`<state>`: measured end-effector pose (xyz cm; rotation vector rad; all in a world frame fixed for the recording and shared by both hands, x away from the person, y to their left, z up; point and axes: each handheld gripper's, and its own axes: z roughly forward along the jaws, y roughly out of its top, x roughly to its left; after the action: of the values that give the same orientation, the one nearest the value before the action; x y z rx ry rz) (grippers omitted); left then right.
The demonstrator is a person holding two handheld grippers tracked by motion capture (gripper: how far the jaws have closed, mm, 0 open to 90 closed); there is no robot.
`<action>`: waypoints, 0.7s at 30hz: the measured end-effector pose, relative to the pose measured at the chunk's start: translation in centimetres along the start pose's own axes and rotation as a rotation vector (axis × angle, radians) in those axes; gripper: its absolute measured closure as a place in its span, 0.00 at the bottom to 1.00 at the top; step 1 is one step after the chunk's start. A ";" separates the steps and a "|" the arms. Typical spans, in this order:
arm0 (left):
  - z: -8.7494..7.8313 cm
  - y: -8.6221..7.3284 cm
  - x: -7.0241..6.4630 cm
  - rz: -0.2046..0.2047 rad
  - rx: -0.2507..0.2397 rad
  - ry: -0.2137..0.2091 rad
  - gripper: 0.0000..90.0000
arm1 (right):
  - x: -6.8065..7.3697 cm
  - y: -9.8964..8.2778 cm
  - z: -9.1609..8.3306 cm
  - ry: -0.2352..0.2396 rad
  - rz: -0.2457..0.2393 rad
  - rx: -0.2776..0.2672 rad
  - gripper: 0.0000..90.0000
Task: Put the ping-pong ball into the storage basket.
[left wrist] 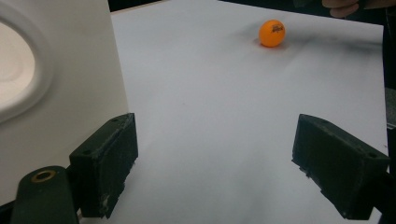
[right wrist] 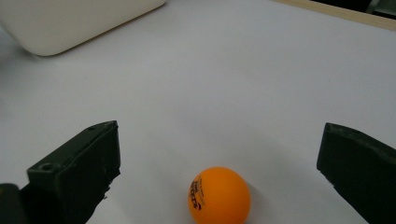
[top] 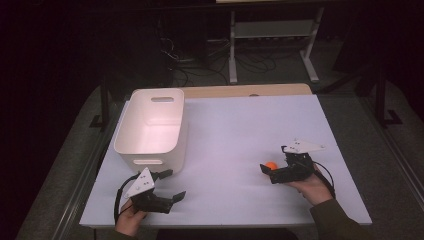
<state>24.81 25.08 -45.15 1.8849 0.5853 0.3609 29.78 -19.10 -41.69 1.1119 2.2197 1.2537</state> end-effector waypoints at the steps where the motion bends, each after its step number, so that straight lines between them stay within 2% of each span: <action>1: 0.0 0.0 0.0 0.001 -0.001 0.000 0.16 | -0.1 0.1 0.1 0.001 0.005 -0.001 0.00; 21: 0.0 0.0 0.0 -0.001 0.008 -0.001 0.16 | -0.3 0.6 1.5 0.008 -0.011 0.007 0.00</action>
<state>24.86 25.07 -45.14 1.8920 0.5874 0.3575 31.21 -18.30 -41.99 1.0977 2.2348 1.2489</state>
